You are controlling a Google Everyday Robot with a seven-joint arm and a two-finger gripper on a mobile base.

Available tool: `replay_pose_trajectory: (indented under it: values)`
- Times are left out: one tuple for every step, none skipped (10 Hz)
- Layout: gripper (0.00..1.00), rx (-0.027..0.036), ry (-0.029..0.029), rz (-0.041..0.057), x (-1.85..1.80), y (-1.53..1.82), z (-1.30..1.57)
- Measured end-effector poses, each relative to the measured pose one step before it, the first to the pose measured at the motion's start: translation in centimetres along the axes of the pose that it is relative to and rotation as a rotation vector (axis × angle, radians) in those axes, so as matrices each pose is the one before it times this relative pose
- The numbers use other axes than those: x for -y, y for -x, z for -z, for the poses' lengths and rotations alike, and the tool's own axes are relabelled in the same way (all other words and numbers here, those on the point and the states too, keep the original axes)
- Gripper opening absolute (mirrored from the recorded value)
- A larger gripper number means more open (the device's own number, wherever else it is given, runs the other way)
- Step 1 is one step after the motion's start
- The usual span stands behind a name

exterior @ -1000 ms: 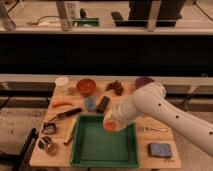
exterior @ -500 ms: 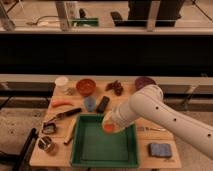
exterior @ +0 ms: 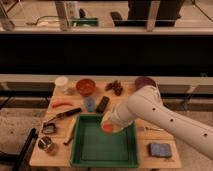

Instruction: Place apple in tray

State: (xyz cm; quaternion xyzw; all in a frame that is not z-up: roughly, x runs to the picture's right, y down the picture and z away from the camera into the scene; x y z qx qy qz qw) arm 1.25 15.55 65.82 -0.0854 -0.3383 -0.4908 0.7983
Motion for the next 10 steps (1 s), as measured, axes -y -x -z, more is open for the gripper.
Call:
replay_pose_trajectory:
  values:
    - [0.43,-0.00140,0.00632,-0.00090,0.004,-0.039,-0.014]
    - [0.53,-0.00040,0.00751,-0.00176,-0.087,-0.032,-0.045]
    - [0.64,0.00239,0.00588,0.00094,-0.030,-0.003,-0.078]
    - [0.74,0.00383,0.00250,0.00242,0.098,0.035,-0.086]
    - [0.79,0.00451,0.00077,0.00217,0.059,0.049,-0.125]
    - [0.80,0.00191,-0.00047,0.00176,-0.027,-0.004,0.011]
    - [0.80,0.00022,-0.00067,0.00045,-0.061,-0.032,0.057]
    - [0.80,0.00047,-0.00017,0.00212,0.026,-0.011,0.023]
    - [0.80,0.00199,0.00038,0.00352,0.077,0.012,-0.012]
    - [0.80,0.00083,0.00079,0.00087,0.013,-0.004,0.002]
